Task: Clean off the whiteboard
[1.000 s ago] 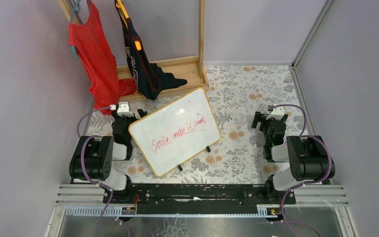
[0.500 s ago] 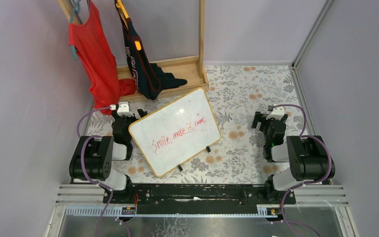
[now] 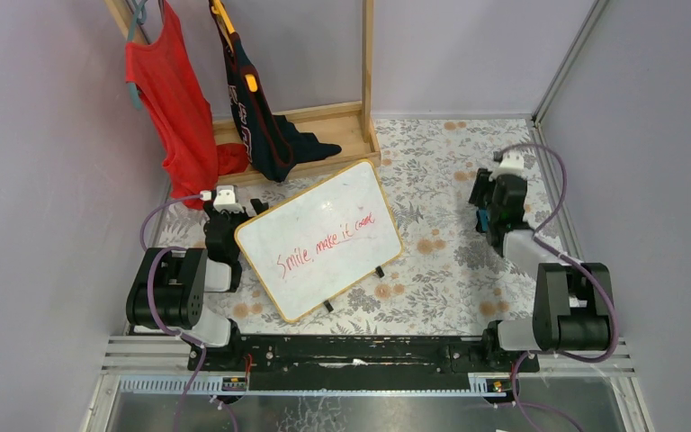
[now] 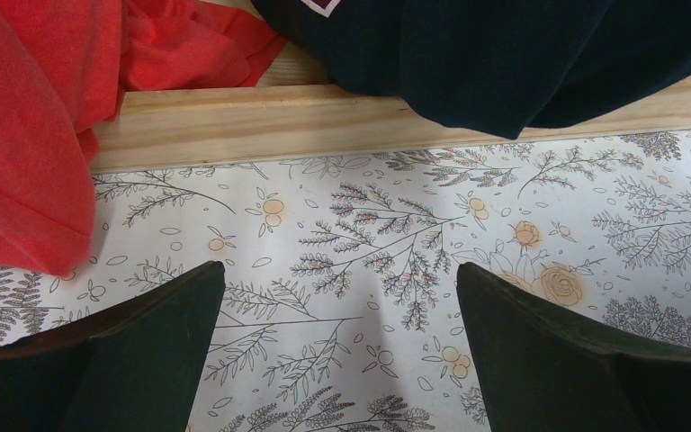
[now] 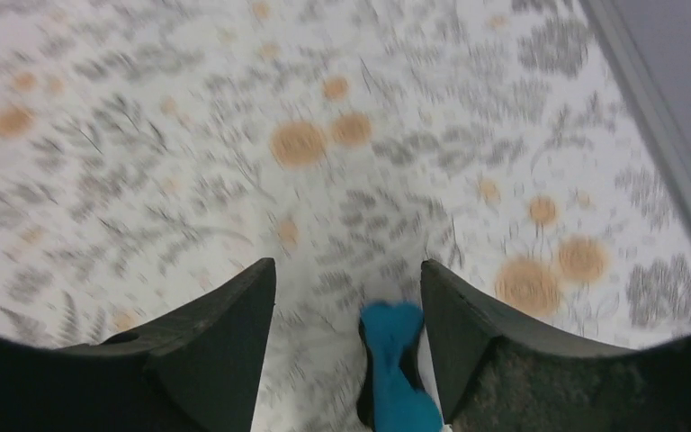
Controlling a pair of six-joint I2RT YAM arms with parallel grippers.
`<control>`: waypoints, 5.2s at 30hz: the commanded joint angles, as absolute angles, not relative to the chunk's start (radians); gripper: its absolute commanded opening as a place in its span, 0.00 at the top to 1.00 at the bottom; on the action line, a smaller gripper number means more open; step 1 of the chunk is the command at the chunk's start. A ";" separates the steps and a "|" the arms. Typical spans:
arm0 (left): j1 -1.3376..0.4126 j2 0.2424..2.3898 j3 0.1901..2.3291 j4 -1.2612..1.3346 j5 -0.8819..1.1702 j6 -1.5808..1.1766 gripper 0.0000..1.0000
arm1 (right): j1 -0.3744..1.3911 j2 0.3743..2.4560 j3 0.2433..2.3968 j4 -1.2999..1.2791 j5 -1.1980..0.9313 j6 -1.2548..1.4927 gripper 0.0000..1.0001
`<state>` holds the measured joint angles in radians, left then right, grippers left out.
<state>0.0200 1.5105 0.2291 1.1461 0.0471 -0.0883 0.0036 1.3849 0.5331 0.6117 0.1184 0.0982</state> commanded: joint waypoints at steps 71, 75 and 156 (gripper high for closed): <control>0.015 1.518 0.243 1.181 0.059 -0.064 0.00 | -0.089 1.898 1.262 -0.513 0.058 0.199 0.48; 0.014 1.518 0.243 1.181 0.058 -0.062 0.00 | -0.089 1.895 1.260 -0.523 0.044 0.209 0.53; 0.505 1.300 1.499 -1.450 1.175 1.083 0.31 | 0.145 0.962 0.983 -0.599 -0.243 0.345 1.00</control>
